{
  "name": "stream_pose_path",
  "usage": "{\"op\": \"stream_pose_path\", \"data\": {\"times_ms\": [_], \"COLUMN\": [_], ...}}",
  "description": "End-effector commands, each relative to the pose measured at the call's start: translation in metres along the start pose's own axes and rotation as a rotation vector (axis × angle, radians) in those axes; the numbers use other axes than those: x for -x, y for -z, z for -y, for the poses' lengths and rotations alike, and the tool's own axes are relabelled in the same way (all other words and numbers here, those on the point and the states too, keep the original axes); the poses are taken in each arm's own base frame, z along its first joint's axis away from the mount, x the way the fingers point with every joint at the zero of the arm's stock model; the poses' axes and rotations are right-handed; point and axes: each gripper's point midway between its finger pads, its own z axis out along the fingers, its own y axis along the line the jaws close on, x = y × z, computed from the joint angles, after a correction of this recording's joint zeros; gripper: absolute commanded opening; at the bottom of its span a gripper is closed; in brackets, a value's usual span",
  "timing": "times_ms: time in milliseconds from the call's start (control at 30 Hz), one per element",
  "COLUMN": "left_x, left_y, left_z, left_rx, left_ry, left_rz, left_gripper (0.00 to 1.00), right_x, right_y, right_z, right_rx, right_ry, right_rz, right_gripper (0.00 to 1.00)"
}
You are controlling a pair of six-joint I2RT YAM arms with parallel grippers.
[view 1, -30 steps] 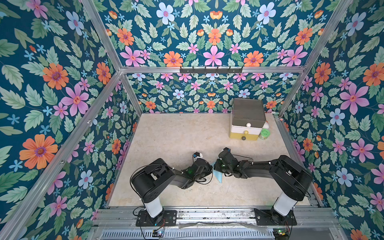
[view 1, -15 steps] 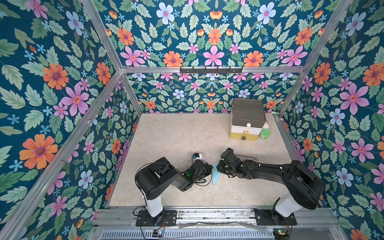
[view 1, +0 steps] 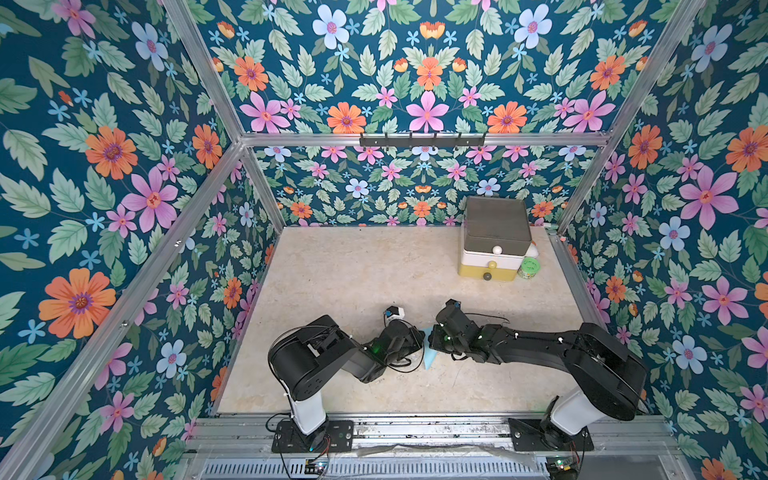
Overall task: Fold the square paper diagonally
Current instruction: Fold the paper at the center of the board.
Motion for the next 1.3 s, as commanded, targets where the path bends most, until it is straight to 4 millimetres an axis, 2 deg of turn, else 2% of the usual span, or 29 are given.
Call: {"op": "stream_pose_path", "data": {"times_ms": [0,167,367,633,733,833,867,967,1133,1267], "left_x": [-0.023,-0.024,-0.024,-0.025,-0.023,-0.018,-0.015,-0.002,0.020,0.027], "left_y": [0.001,-0.002,-0.002,-0.002,0.000,0.005,0.008,0.021,0.037,0.035], "left_z": [-0.033,-0.032,-0.034,-0.035,-0.029,-0.015,-0.008,0.011,0.030,0.024], "left_rx": [0.126,0.128,0.143,0.148,0.138,0.102,0.085,0.062,0.120,0.144], "left_ry": [-0.022,-0.030,-0.044,-0.050,-0.064,-0.083,-0.090,-0.106,-0.156,-0.142], "left_rz": [-0.094,-0.102,-0.103,-0.107,-0.104,-0.097,-0.091,-0.059,-0.017,-0.004], "left_gripper": [0.00,0.00,0.00,0.00,0.00,0.00,0.02,0.27,0.34,0.34], "right_x": [-0.008,-0.027,-0.048,-0.068,-0.069,-0.067,-0.066,-0.066,-0.065,-0.061], "right_y": [-0.002,-0.003,0.006,0.009,0.009,0.012,0.013,0.011,0.009,0.011], "right_z": [-0.001,0.027,0.056,0.079,0.082,0.081,0.080,0.079,0.081,0.077], "right_rx": [-0.002,-0.042,-0.060,-0.075,-0.085,-0.080,-0.077,-0.086,-0.115,-0.117], "right_ry": [-0.002,-0.041,-0.096,-0.135,-0.133,-0.123,-0.115,-0.096,-0.054,0.005], "right_rz": [-0.009,-0.030,-0.045,-0.058,-0.062,-0.052,-0.051,-0.058,-0.057,-0.051], "right_gripper": [0.12,0.07,0.05,0.04,0.03,0.03,0.04,0.04,0.04,0.04]}}
